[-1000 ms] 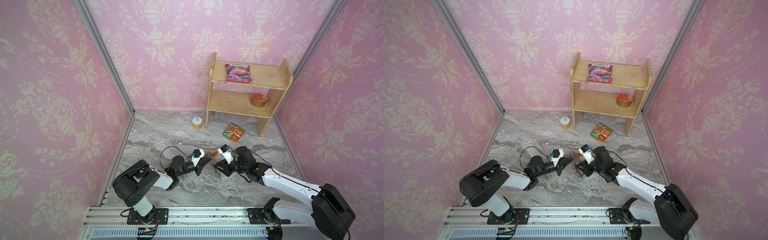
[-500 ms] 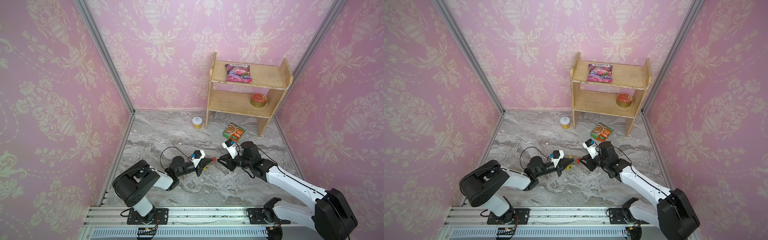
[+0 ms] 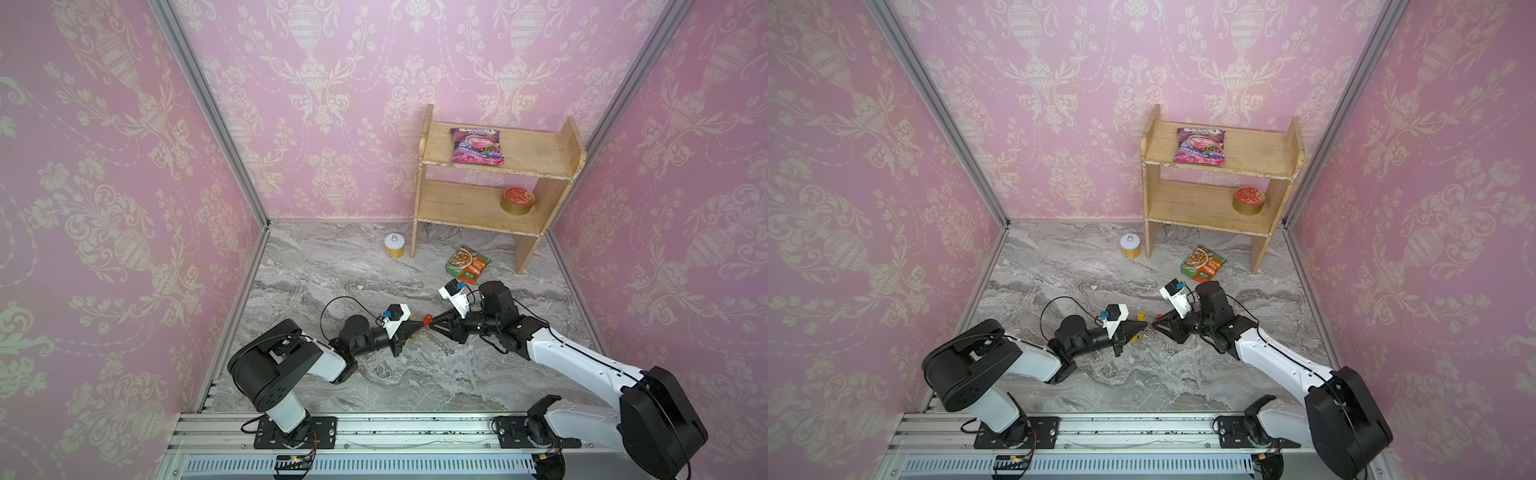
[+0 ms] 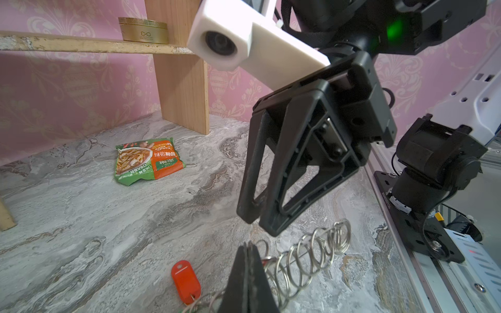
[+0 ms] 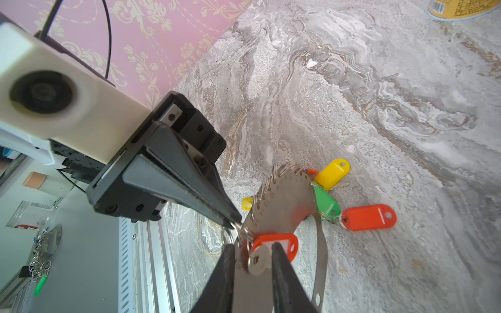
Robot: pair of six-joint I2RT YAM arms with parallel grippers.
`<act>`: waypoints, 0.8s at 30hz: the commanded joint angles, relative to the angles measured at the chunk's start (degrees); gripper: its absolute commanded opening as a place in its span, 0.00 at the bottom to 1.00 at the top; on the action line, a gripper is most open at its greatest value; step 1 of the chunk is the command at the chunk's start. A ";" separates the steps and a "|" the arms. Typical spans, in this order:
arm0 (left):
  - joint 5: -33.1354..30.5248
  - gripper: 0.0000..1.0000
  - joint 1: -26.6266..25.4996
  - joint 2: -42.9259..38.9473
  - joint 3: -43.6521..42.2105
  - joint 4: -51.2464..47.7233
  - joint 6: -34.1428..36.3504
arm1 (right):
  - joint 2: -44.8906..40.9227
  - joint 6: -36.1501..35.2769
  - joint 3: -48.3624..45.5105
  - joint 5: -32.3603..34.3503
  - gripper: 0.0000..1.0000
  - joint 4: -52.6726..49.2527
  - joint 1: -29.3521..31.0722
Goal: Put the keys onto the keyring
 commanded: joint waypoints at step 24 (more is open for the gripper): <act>-13.99 0.00 -5.95 1.46 -9.32 3.52 -5.89 | 2.27 -6.44 -2.72 8.22 0.21 -4.61 10.40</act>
